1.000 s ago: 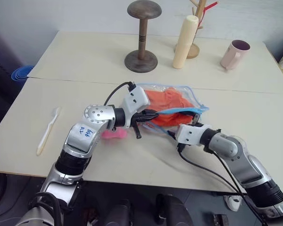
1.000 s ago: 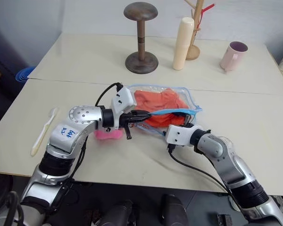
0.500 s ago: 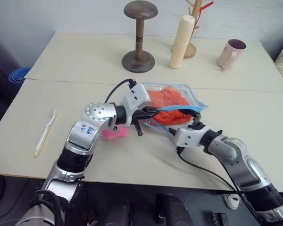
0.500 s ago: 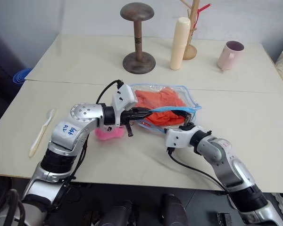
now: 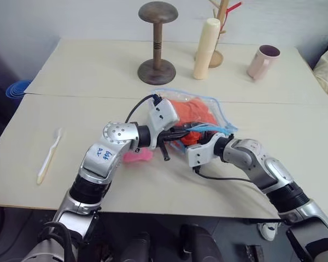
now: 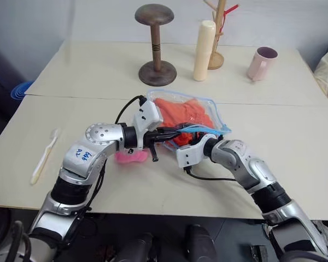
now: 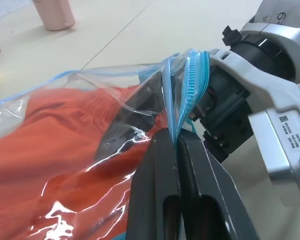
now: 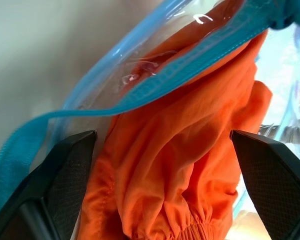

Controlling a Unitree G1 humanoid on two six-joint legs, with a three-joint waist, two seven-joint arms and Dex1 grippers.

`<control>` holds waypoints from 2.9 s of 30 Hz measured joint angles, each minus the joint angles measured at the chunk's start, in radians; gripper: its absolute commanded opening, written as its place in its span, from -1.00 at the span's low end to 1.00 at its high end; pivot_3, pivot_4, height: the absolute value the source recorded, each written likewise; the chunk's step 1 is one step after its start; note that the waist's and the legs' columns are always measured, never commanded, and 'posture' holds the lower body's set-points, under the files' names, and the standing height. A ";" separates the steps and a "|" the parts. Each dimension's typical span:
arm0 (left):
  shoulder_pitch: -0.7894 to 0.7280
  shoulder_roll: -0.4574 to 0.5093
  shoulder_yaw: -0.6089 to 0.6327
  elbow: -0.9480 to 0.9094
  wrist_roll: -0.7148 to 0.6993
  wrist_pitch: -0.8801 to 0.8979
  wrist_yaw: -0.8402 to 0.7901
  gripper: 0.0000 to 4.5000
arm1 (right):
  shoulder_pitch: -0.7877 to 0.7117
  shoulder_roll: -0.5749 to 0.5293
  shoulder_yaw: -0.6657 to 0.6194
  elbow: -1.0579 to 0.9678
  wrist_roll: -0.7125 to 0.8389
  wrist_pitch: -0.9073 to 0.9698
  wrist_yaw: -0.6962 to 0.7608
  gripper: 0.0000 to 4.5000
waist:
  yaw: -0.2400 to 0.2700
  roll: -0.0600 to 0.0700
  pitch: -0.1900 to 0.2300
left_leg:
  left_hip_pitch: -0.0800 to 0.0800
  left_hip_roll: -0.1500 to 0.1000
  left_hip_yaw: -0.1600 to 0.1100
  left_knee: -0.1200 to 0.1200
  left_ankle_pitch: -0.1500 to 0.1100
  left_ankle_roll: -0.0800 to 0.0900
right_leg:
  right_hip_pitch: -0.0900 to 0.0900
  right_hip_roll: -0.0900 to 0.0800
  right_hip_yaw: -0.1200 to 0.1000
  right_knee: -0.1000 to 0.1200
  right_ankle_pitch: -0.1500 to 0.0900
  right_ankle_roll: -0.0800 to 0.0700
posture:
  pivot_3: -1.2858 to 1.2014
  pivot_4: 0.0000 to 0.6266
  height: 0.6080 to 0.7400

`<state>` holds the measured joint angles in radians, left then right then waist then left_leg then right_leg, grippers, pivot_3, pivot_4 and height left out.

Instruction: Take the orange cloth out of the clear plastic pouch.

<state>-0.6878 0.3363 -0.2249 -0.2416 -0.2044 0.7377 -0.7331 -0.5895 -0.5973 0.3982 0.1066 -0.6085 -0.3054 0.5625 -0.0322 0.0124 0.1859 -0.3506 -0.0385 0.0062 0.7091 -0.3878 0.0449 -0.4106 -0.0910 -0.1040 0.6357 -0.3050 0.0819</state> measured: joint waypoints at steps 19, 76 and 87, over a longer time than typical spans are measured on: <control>0.051 0.034 0.007 0.055 0.008 -0.060 0.018 -1.00 | -0.035 0.145 -0.007 0.184 0.037 0.071 -0.063 -0.98 | 0.005 -0.003 -0.002 | 0.014 0.001 0.000 -0.008 -0.001 -0.006 | 0.001 0.011 0.024 0.001 0.000 0.000 | 0.03 -0.52 1.00; 0.000 0.153 -0.025 0.196 0.131 -0.116 0.021 -1.00 | 0.976 -0.583 -0.811 -0.231 0.405 -0.491 0.347 -0.98 | 0.055 -0.004 -0.001 | 0.011 0.001 -0.002 -0.011 -0.001 -0.006 | 0.001 0.013 0.027 -0.008 0.000 0.000 | 0.03 -0.52 1.00; 0.054 0.232 -0.084 -0.014 0.043 -0.064 -0.177 -1.00 | 0.592 -0.509 -0.744 0.181 0.254 -0.208 0.095 -0.98 | 0.036 -0.003 -0.001 | 0.012 0.002 -0.001 -0.011 -0.001 -0.006 | 0.001 0.014 0.028 -0.007 0.000 0.000 | 0.03 -0.52 1.00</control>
<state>-0.6339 0.5680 -0.3088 -0.2555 -0.1610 0.6738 -0.9104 0.0025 -1.1058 -0.3459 0.2876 -0.3546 -0.5138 0.6580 0.0039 0.0090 0.1844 -0.3387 -0.0362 0.0048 0.6977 -0.3883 0.0387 -0.4096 -0.0771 -0.0765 0.6287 -0.3049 0.0819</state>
